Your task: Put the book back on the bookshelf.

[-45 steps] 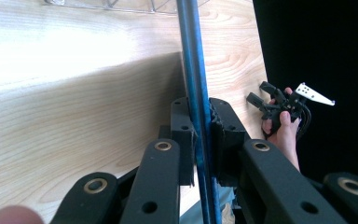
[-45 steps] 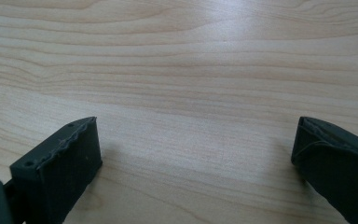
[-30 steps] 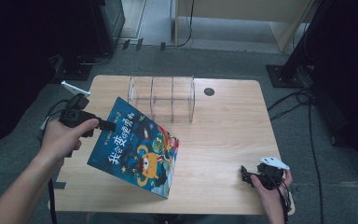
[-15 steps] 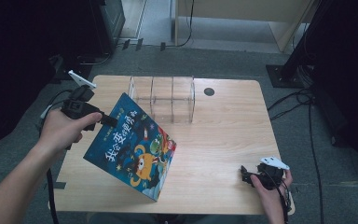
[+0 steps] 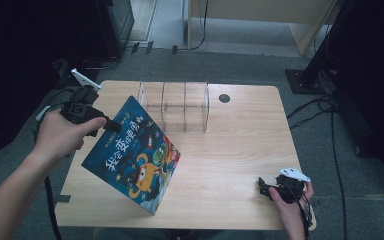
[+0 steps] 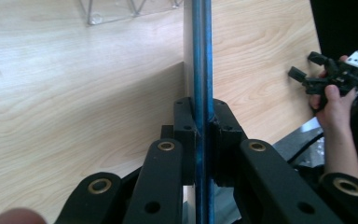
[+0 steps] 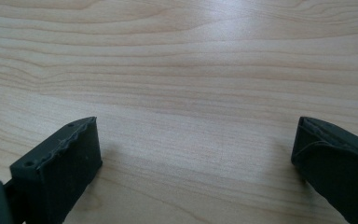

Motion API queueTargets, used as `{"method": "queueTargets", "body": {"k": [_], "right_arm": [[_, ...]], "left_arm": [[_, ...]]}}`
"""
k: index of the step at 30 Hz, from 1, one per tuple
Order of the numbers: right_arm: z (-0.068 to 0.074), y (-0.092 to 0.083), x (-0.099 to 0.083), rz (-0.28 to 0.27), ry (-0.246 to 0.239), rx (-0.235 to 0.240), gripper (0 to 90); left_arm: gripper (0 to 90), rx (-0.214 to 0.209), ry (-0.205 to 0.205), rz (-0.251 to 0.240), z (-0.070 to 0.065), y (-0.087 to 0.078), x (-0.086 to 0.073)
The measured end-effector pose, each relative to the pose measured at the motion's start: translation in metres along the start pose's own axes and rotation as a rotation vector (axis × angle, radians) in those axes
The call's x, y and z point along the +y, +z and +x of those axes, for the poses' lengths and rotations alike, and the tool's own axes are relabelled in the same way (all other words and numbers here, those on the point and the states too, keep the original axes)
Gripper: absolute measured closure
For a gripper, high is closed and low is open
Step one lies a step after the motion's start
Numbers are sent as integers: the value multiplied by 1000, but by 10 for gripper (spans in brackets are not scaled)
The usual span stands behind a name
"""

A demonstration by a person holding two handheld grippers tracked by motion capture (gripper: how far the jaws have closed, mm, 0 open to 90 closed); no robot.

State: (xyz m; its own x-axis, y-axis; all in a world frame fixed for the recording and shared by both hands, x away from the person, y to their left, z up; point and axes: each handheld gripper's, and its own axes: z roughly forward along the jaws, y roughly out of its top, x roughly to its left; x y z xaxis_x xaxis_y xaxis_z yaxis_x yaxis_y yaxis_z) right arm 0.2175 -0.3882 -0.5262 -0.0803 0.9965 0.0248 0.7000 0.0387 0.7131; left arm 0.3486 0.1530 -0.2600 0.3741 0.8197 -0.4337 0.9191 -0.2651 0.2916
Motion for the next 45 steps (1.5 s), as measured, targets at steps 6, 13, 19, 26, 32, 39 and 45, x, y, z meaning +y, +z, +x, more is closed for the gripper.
{"method": "queueTargets", "body": {"k": [6,13,19,26,32,39,45], "right_arm": [[0,0,0,1,2,-1,7],[0,0,0,2,2,-1,6],[0,0,0,0,1,-2,6],[0,0,0,1,2,-3,6],[0,0,0,1,1,-2,6],[0,0,0,1,1,-3,6],[0,0,0,1,1,-2,6]], "left_arm": [[844,62,34,4,-10,-8,0],[843,114,88,39,-29,-8,3],[838,129,109,53,-38,-7,5],[813,144,149,86,-48,-7,5],[802,149,158,114,-53,-5,6],[809,160,165,149,-54,-2,7],[817,171,172,173,-59,-1,8]]}}
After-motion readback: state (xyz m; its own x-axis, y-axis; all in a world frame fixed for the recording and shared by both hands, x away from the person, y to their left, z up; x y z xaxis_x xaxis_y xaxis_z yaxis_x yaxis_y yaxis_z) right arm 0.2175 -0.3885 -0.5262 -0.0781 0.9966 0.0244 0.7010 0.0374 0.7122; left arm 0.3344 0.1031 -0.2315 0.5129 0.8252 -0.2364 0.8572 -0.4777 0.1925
